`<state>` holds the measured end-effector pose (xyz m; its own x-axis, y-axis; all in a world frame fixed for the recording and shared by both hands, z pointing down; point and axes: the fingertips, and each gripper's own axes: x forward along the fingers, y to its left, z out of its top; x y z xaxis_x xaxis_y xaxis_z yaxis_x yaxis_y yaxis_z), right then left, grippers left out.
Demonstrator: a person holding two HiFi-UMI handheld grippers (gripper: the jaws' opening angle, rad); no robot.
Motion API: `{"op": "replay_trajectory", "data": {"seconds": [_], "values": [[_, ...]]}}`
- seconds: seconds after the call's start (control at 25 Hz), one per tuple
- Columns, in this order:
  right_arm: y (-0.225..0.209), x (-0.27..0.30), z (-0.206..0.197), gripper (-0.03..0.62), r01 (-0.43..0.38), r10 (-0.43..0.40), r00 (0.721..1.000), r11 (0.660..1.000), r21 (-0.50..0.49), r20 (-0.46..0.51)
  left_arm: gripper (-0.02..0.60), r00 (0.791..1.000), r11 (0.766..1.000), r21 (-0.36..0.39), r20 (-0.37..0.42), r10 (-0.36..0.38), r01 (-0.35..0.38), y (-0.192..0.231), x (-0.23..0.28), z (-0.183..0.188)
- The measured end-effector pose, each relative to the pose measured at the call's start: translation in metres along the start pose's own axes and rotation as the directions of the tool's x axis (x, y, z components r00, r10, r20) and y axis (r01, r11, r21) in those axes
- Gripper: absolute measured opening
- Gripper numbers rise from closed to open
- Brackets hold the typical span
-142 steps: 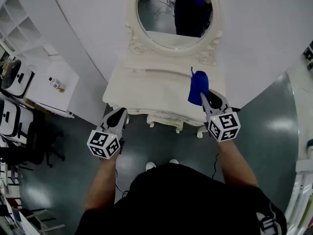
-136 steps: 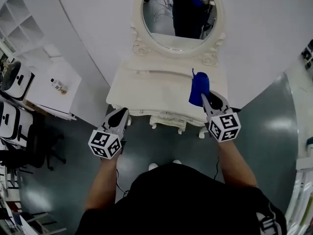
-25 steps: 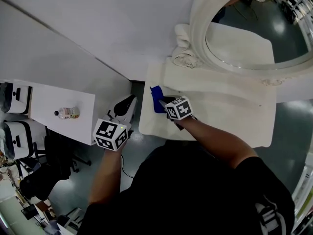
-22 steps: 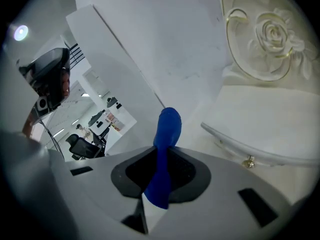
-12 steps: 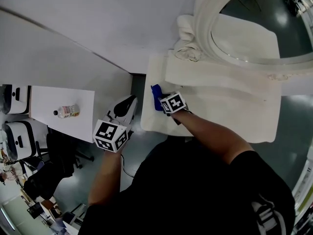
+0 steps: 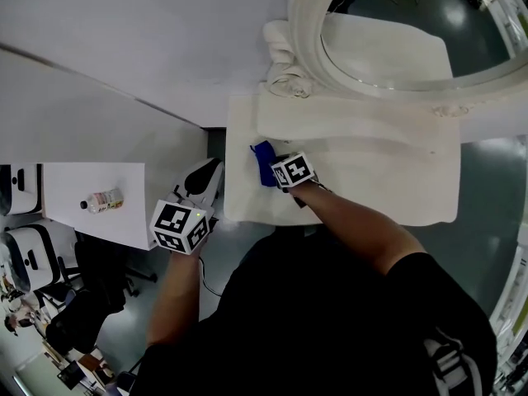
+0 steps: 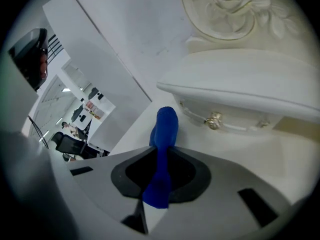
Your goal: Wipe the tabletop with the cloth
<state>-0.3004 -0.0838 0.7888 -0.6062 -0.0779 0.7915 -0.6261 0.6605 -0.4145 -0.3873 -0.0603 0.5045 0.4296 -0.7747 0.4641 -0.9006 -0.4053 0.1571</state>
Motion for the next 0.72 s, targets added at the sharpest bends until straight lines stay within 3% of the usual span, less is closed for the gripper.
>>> {"op": "replay_trajectory", "data": {"seconds": [0.72], "values": [[-0.166,-0.128,-0.096,0.049,0.206,-0.210,0.978,0.967,0.152,0.011,0.025,0.989,0.986,0.074,-0.007,-0.147,0.147,-0.119,0.085,0.036]]}}
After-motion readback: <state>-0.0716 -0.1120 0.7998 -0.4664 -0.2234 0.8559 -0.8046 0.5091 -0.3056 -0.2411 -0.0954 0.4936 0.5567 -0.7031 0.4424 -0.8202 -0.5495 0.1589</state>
